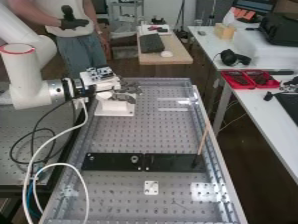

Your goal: Grab the larger nut and place it in the white container

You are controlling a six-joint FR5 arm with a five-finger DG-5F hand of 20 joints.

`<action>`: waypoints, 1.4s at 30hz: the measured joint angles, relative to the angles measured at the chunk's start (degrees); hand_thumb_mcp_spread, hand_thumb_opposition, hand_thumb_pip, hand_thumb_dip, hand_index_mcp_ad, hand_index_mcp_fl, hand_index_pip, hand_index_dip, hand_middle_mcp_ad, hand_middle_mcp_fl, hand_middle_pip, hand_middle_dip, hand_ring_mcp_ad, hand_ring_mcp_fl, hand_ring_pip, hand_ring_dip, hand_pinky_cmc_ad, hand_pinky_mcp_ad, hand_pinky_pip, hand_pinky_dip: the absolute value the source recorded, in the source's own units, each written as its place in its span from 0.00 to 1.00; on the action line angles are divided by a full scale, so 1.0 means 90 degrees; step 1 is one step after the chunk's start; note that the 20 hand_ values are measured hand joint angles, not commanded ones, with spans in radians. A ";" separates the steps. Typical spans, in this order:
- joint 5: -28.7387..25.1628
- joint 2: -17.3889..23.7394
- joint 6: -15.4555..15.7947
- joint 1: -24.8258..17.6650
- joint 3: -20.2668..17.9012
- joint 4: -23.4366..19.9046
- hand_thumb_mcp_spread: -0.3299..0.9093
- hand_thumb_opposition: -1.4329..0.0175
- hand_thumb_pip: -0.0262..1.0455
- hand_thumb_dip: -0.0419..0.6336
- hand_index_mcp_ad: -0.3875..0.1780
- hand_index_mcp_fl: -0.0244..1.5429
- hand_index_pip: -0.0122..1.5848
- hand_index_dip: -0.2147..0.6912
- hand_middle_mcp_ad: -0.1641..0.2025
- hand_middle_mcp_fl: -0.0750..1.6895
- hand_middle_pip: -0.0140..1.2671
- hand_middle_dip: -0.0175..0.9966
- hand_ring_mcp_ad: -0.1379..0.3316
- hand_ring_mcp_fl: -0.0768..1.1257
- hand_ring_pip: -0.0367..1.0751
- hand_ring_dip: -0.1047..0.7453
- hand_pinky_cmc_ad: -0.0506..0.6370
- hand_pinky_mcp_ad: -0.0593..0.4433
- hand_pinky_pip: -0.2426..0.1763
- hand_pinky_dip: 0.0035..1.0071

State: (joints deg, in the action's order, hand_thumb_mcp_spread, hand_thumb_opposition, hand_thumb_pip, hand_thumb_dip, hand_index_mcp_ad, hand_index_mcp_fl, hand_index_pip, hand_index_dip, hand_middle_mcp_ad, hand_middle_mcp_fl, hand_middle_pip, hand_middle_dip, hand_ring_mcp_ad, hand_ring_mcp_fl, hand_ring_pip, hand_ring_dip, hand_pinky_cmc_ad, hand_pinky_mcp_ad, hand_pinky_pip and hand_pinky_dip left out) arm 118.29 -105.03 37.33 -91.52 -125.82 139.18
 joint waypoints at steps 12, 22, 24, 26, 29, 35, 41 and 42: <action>-0.0896 0.0937 -0.0317 0.0289 0.0554 0.0215 0.46 0.37 0.84 0.39 0.37 0.02 0.63 0.01 0.56 0.05 0.11 0.20 0.57 0.06 0.21 0.24 0.55 0.67 0.36 0.71; -0.2538 0.1680 -0.0389 0.0559 0.1584 0.1365 0.42 0.39 0.78 0.39 0.38 0.02 0.48 0.01 0.57 0.05 0.11 0.21 0.58 0.06 0.18 0.25 0.55 0.68 0.36 0.71; -0.2784 0.1736 -0.0307 0.0556 0.1681 0.1513 0.42 0.39 0.78 0.39 0.41 0.02 0.46 0.02 0.56 0.05 0.11 0.21 0.59 0.06 0.18 0.25 0.55 0.70 0.36 0.72; -0.3002 0.1775 -0.0205 0.0523 0.1762 0.1636 0.41 0.39 0.78 0.39 0.43 0.02 0.45 0.02 0.56 0.05 0.11 0.22 0.61 0.06 0.18 0.25 0.55 0.70 0.35 0.72; -0.3324 0.1806 -0.0062 0.0422 0.1863 0.1796 0.41 0.39 0.78 0.39 0.43 0.01 0.44 0.04 0.56 0.07 0.11 0.24 0.61 0.06 0.18 0.25 0.55 0.70 0.35 0.72; -0.3632 0.1801 0.0075 0.0290 0.1988 0.1888 0.39 0.39 0.78 0.39 0.42 0.02 0.44 0.04 0.56 0.07 0.11 0.24 0.61 0.06 0.17 0.25 0.55 0.71 0.36 0.72; -0.3659 0.1717 0.0076 0.0258 0.2154 0.2068 0.40 0.39 0.78 0.39 0.43 0.02 0.43 0.04 0.56 0.07 0.11 0.24 0.61 0.06 0.17 0.24 0.55 0.71 0.36 0.72; -0.3653 0.1712 0.0080 0.0258 0.2188 0.2113 0.40 0.39 0.78 0.39 0.43 0.02 0.43 0.04 0.56 0.07 0.11 0.24 0.61 0.06 0.17 0.24 0.55 0.71 0.36 0.71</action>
State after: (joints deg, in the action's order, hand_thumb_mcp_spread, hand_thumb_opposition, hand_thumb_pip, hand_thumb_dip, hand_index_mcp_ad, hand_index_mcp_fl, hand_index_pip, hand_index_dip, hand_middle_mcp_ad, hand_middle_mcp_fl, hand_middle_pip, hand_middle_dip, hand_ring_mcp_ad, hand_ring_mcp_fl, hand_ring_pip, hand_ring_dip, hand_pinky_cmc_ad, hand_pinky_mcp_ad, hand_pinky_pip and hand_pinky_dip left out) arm 85.41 -89.62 38.05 -89.20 -106.13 158.20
